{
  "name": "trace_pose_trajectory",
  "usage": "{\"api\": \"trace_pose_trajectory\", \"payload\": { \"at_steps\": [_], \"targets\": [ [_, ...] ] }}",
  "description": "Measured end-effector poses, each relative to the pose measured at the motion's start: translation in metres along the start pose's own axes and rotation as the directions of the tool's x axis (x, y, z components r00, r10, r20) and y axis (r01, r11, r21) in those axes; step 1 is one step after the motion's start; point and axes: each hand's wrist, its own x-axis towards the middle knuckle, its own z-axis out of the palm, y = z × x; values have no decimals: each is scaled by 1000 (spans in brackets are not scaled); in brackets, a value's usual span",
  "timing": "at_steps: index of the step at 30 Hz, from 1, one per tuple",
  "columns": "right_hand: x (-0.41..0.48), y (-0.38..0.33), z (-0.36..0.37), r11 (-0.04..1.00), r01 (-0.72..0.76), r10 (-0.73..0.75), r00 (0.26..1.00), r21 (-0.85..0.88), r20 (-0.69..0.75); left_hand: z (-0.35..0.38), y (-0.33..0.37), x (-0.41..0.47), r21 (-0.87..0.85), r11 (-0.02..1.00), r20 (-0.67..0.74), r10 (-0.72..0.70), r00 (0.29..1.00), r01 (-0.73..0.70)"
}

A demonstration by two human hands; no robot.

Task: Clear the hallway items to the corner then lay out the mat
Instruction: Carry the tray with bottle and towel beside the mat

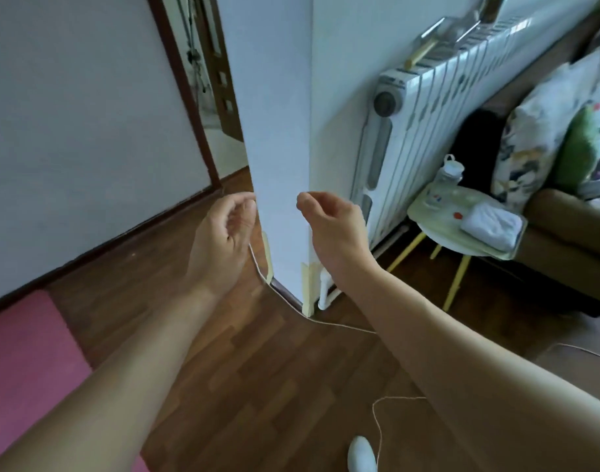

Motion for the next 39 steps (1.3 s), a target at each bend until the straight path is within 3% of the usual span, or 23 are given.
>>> {"api": "trace_pose_trajectory", "payload": {
  "at_steps": [7,20,39],
  "targets": [
    [26,24,-126,1000,0,-2,984,-13,-177,126,51,19,-83,997,171,18,985,-4],
    [108,66,-340,999,-49,44,922,-3,-385,349,126,67,-194,980,293,104,950,-47],
    [275,135,-433,982,-175,180,764,69,-620,551,102,207,-251,964,536,212,817,-85]
  ]
}}
